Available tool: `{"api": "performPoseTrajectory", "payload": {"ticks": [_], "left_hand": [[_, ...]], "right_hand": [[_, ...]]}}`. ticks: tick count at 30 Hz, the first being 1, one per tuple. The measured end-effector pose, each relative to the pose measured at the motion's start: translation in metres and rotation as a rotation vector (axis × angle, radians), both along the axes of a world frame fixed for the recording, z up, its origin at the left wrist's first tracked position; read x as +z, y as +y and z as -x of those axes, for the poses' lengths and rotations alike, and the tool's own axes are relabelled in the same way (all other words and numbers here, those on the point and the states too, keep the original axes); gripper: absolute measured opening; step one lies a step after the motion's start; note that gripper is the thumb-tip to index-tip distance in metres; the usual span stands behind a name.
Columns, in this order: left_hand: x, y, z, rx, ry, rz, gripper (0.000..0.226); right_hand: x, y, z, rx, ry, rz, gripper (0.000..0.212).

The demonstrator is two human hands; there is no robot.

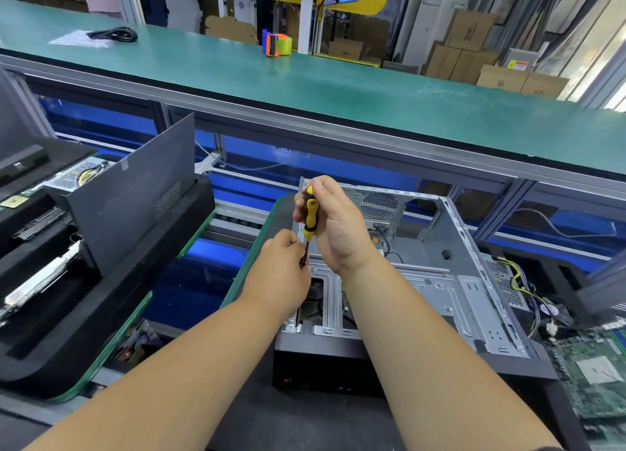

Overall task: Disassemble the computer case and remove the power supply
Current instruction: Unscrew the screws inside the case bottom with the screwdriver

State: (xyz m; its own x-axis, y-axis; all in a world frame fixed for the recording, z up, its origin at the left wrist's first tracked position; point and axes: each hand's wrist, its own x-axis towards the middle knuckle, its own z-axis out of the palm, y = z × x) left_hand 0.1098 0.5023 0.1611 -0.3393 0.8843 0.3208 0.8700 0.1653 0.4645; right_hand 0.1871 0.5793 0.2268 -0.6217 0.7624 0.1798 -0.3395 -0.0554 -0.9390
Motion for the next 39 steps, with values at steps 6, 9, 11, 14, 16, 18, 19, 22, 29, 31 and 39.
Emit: {"api": "performPoseTrajectory", "payload": {"ticks": [6,9,11,14,16,18,19,22,29,31,39], "left_hand": [[0.000,0.000,-0.001,0.001,-0.013,-0.011,0.014],[0.000,-0.001,-0.001,-0.008,-0.017,-0.007,0.015],[0.001,-0.001,0.000,-0.011,-0.016,-0.005,0.015],[0.001,-0.002,0.000,-0.010,-0.013,-0.001,0.014],[0.001,-0.001,0.000,-0.012,-0.014,0.002,0.014],[0.001,-0.001,0.000,-0.013,-0.019,0.006,0.014],[0.001,-0.001,0.000,-0.012,-0.020,0.007,0.014],[0.000,0.000,0.000,-0.009,-0.019,-0.002,0.014],[-0.001,0.000,0.001,-0.011,-0.028,-0.002,0.013],[-0.001,0.000,0.000,-0.013,-0.029,-0.005,0.011],[-0.001,0.000,0.001,-0.022,-0.032,-0.014,0.008]], "right_hand": [[0.003,0.005,-0.003,-0.094,-0.013,0.044,0.035],[0.003,0.001,0.000,-0.083,-0.002,0.064,0.040],[0.001,-0.002,0.003,-0.083,0.007,0.055,0.039],[0.000,-0.006,0.004,-0.054,0.033,0.018,0.029],[0.002,-0.006,0.002,-0.048,0.002,-0.005,0.019],[0.002,-0.004,0.000,-0.048,-0.011,-0.004,0.016],[0.001,-0.004,-0.001,-0.044,0.004,0.007,0.016],[-0.001,-0.002,-0.001,-0.056,-0.002,0.003,0.021],[0.001,-0.003,0.003,-0.099,0.021,0.030,0.037],[0.001,-0.007,0.006,-0.117,0.024,0.036,0.040],[0.002,-0.014,0.002,-0.172,0.061,0.081,0.014]]}}
